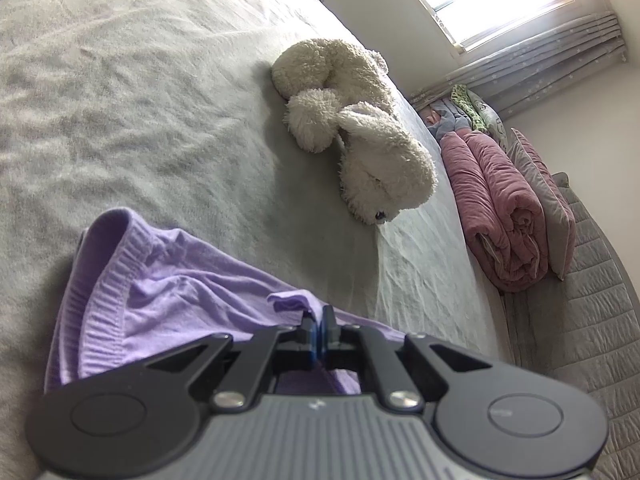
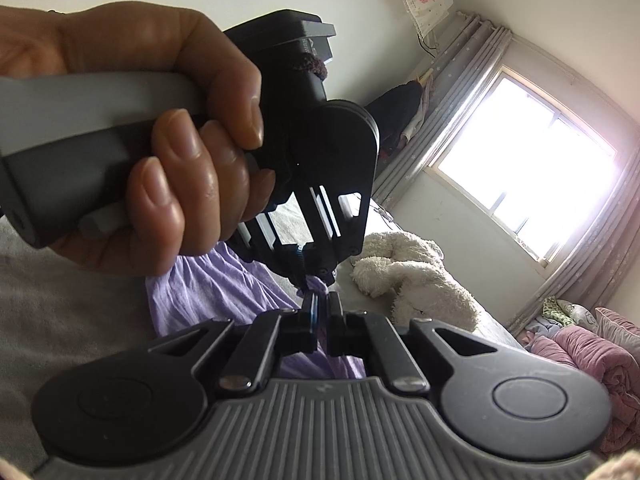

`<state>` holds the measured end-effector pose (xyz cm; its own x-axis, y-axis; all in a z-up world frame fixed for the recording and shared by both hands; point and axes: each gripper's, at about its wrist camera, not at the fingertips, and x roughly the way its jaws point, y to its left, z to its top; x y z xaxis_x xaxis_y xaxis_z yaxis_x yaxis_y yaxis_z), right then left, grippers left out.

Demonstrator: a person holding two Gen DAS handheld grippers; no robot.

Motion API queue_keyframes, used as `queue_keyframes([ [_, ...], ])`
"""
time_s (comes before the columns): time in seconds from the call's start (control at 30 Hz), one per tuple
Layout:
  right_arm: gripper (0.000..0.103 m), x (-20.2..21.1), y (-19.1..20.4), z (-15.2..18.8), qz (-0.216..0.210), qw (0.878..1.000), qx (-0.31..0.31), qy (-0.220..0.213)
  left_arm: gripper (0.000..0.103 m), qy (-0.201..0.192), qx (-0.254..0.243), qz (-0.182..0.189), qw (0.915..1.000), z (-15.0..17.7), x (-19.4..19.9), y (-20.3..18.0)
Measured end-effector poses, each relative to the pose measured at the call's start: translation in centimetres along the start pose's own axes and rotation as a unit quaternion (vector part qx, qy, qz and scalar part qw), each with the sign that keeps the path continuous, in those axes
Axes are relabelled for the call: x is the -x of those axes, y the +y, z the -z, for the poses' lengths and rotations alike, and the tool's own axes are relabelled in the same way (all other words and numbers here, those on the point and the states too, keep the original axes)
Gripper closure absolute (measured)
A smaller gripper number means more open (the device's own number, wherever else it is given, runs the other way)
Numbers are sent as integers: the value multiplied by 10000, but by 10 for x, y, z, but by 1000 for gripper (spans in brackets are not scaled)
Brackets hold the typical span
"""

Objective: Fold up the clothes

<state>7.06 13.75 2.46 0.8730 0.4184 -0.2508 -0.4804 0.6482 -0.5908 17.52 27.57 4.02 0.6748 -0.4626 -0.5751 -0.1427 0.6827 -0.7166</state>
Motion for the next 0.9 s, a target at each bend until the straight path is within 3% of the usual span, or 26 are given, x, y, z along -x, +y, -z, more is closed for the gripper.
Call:
queue_keyframes([
  [0.37, 100, -2, 9, -14, -99, 9999, -2, 33, 101, -140, -360, 9, 9993, -6, 9, -3],
  [0.9, 100, -17, 20, -32, -763, 9928, -896, 206, 101, -62, -610, -447, 9971, -21, 18, 21],
])
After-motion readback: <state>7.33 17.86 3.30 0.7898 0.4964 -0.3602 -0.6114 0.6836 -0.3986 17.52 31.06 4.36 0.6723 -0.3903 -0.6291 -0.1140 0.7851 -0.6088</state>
